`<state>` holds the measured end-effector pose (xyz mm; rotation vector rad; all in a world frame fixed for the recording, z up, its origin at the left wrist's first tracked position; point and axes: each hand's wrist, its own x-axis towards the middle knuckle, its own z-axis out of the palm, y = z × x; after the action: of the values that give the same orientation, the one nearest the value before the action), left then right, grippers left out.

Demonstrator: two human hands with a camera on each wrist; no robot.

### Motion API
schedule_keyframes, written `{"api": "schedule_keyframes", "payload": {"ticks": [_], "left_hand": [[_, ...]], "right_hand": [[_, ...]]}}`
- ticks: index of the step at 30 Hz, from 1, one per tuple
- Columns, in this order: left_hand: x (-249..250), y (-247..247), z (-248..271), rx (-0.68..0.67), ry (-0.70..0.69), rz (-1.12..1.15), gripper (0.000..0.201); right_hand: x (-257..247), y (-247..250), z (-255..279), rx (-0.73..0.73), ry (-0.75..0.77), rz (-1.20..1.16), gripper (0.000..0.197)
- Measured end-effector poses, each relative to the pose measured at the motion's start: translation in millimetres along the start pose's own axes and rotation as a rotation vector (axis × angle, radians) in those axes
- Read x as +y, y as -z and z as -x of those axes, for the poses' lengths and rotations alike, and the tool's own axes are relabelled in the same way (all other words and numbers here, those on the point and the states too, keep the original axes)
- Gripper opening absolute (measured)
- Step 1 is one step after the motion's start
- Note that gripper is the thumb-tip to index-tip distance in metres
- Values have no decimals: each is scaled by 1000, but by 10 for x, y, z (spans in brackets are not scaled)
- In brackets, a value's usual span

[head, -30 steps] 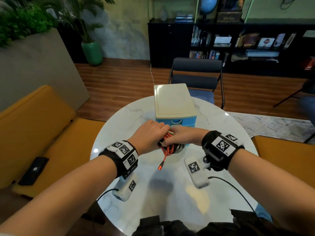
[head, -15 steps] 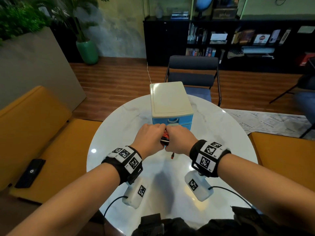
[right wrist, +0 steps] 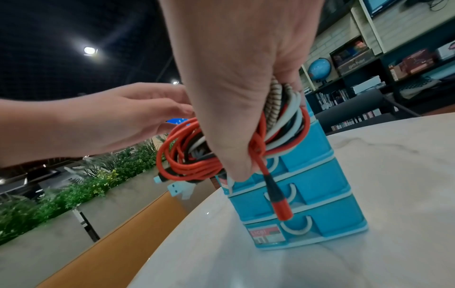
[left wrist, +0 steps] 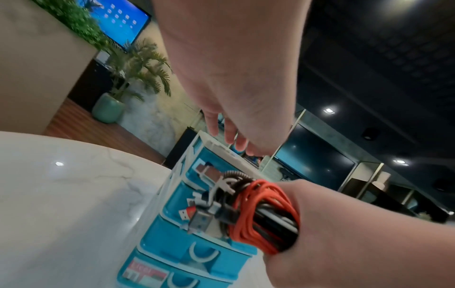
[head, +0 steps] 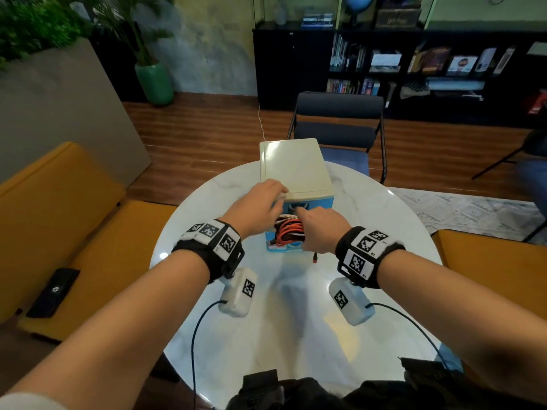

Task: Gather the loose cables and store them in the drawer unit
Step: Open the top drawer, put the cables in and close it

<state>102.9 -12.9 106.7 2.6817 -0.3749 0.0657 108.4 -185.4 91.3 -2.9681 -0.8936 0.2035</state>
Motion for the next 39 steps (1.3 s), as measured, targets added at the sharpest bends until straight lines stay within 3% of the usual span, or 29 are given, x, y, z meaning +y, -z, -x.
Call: {"api": "schedule_keyframes", "payload": {"ticks": [11, 15, 20, 24, 29, 39], "left_hand": [[-127, 62, -174, 2, -33, -51, 24], [-113, 87, -168, -33, -17, -95, 41], [-105, 110, -158, -91, -1, -81, 48], [-94, 130, -144, -199, 10, -130, 74], [-34, 189, -122, -321, 6, -177, 101], [37, 199, -82, -350, 15, -165, 101]], "right_hand": [[183, 402, 167, -222, 130, -43, 37], [233, 547, 209, -209, 99, -239, 44], [367, 689, 165, -208, 13, -388, 45], [384, 769, 120, -215, -123, -224, 45], [286, 830, 113, -348, -243, -35, 29], [106, 879, 125, -523, -257, -122, 30]]}}
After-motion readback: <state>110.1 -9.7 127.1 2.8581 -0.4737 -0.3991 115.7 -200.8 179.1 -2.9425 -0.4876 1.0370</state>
